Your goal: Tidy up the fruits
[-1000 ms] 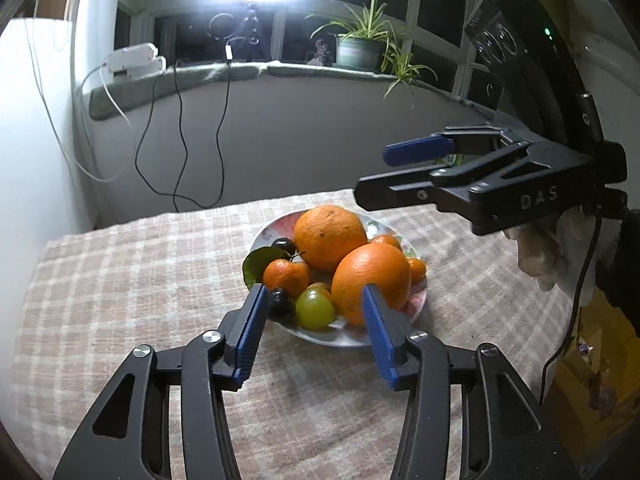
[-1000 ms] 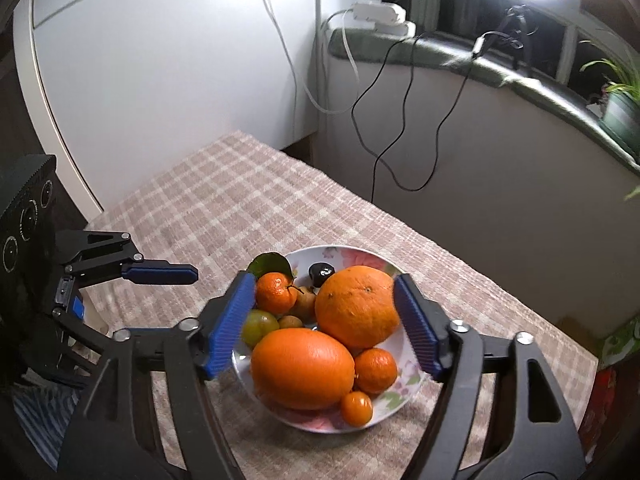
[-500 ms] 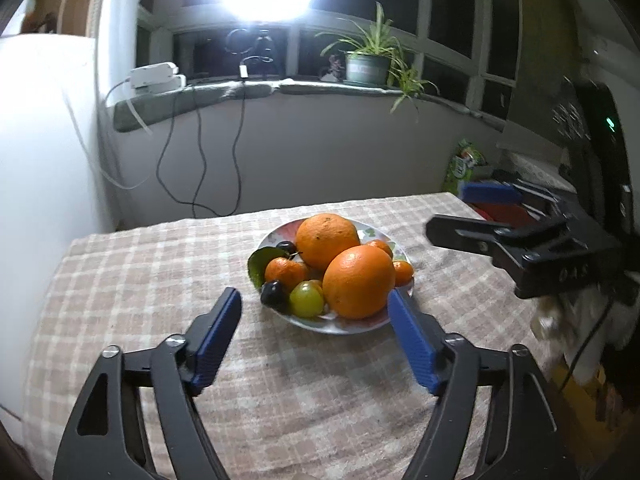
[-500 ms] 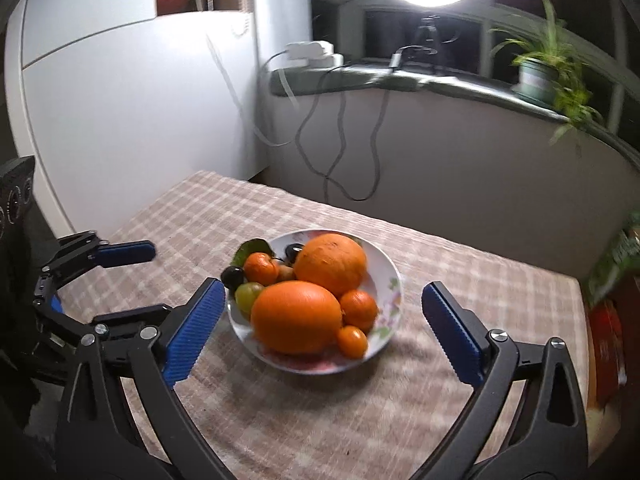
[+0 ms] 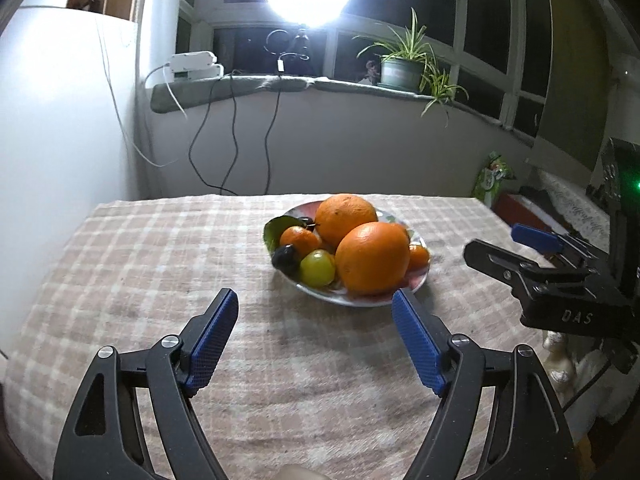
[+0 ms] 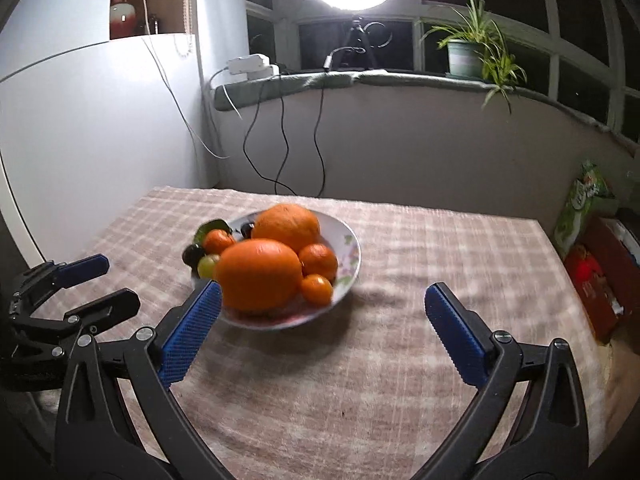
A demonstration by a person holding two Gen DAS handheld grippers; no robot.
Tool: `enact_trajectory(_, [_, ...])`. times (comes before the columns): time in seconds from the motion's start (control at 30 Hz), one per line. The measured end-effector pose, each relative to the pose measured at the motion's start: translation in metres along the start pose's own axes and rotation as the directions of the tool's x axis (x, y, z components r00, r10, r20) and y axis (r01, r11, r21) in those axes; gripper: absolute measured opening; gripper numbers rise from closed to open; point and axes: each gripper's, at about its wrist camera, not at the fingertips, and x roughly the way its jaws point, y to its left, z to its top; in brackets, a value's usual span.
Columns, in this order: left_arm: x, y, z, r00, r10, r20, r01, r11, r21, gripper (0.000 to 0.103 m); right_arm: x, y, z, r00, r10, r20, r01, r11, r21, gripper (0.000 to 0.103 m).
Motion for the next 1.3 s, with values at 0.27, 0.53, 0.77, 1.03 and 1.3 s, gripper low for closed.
enact_trajectory(0.27, [-0.005, 0.001, -0.003, 1.000, 0.028, 0.013, -0.028, 1.000, 0.004, 0.080, -0.001, -0.002, -0.018, 1.000, -0.004, 0.011, 0.004, 1.000, 0.030, 0.103])
enact_trajectory(0.53, [-0.001, 0.002, -0.008, 1.000, 0.030, -0.003, -0.030, 1.000, -0.007, 0.080, 0.001, 0.000, -0.021, 0.999, 0.001, 0.038, -0.003, 0.999, 0.034, 0.103])
enact_trajectory(0.77, [-0.002, 0.001, -0.008, 1.000, 0.029, 0.005, -0.029, 1.000, -0.002, 0.080, -0.002, 0.000, -0.022, 0.999, 0.007, 0.045, -0.009, 0.999, 0.046, 0.103])
enact_trajectory(1.03, [-0.007, -0.001, -0.007, 1.000, 0.027, 0.014, -0.027, 1.000, 0.000, 0.080, -0.005, 0.003, -0.022, 0.999, 0.012, 0.046, -0.014, 0.999, 0.041, 0.103])
enact_trajectory(1.3, [-0.011, 0.000, -0.008, 0.999, 0.029, 0.020, -0.029, 1.000, -0.003, 0.080, -0.009, 0.007, -0.022, 0.999, 0.020, 0.049, -0.022, 0.999, 0.039, 0.103])
